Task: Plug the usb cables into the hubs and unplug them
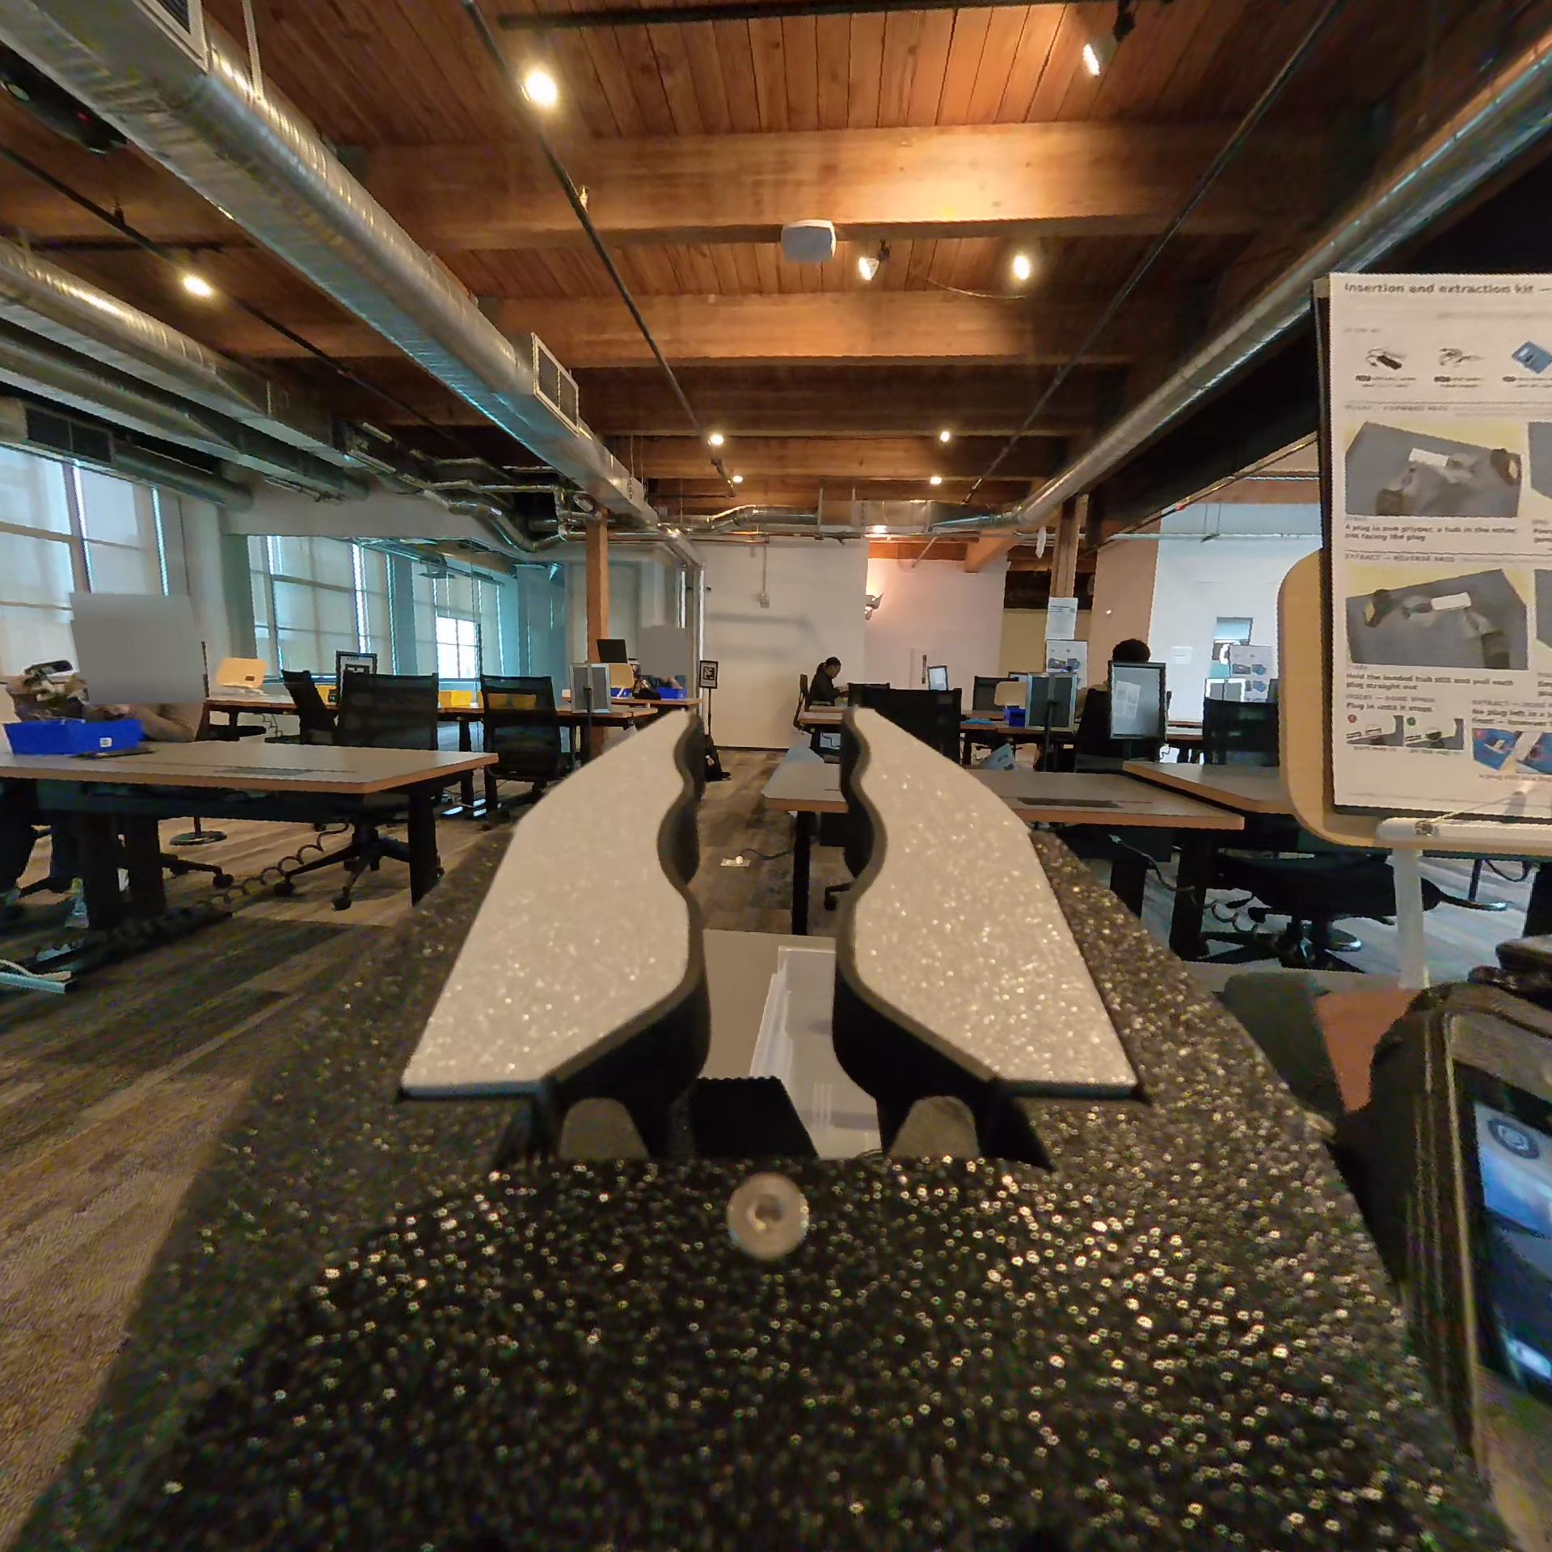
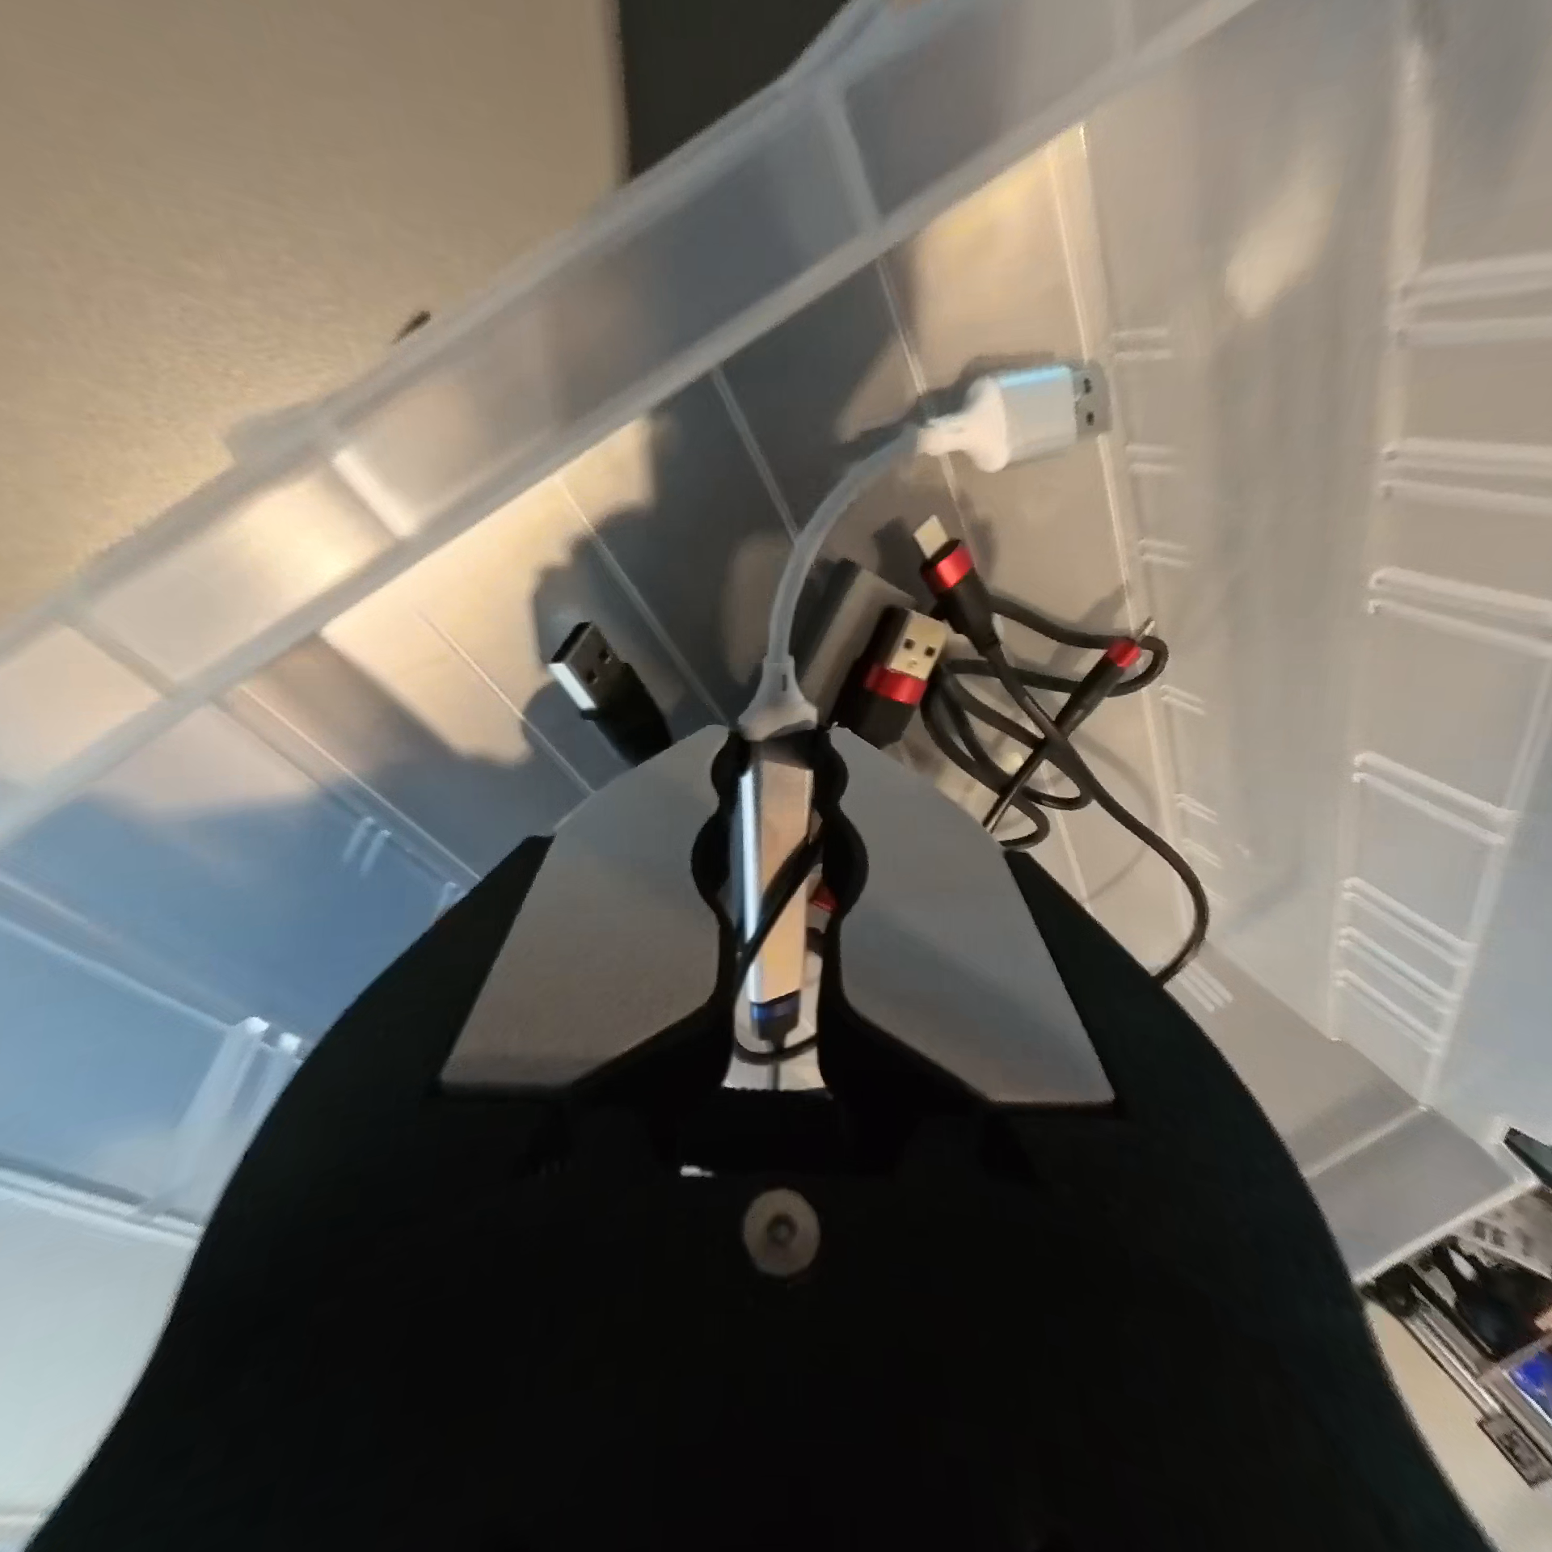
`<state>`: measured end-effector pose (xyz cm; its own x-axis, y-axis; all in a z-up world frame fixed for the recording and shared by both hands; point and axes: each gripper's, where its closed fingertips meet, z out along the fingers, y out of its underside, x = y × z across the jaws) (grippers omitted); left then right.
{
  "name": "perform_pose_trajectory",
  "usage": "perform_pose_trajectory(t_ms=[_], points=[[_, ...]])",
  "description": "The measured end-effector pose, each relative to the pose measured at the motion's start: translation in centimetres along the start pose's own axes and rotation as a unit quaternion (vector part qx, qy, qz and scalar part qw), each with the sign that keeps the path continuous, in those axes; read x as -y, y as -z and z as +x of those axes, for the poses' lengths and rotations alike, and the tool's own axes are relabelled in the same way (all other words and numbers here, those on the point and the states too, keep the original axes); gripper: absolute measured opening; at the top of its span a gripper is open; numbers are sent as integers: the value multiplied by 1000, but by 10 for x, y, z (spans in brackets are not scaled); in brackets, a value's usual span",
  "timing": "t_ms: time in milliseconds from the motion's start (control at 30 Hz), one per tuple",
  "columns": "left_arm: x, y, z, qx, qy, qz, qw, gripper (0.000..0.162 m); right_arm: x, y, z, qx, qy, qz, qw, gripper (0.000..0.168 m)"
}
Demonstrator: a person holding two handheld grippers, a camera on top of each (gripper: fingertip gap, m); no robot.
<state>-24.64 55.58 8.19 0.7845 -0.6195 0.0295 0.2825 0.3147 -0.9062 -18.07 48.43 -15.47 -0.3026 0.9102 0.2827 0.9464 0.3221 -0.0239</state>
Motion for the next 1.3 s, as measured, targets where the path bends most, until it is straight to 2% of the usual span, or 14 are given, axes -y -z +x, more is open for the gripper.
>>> perform_pose_trajectory(t_ms=[133,233,367,467,600,767,900,1033,1167,1233,1300], points=[[1,0,-1,0,3,3,1000,30,-2,4,4,-17,4,-8,1000,16],[6,3,-4,5,9,19,1000,30,-4,21,12,-48,-14,14,999,16],[24,11,-4,3,-2,64,998,29,-15,62,26,-107,-46,57,992,16],[33,13,6,-28,-15,90,995,29,-28,98,35,-153,-85,100,979,15],[30,9,20,-66,3,91,994,29,-42,157,48,-221,-161,202,940,15],[11,-2,38,-95,1,54,994,29,-63,235,47,-289,-240,335,864,15],[4,-6,51,-113,-6,38,993,29,-82,326,12,-358,-276,449,770,15],[-6,-12,72,-143,-17,19,989,29,-109,414,-69,-444,-286,541,654,15],[-22,-16,99,-170,-73,-11,983,29,-131,479,-171,-540,-263,575,555,14],[-25,-16,115,-186,-93,-16,978,29,-139,501,-219,-570,-260,583,518,13],[-22,-12,138,-221,-104,-9,970,28,-142,510,-257,-586,-261,582,499,11]])
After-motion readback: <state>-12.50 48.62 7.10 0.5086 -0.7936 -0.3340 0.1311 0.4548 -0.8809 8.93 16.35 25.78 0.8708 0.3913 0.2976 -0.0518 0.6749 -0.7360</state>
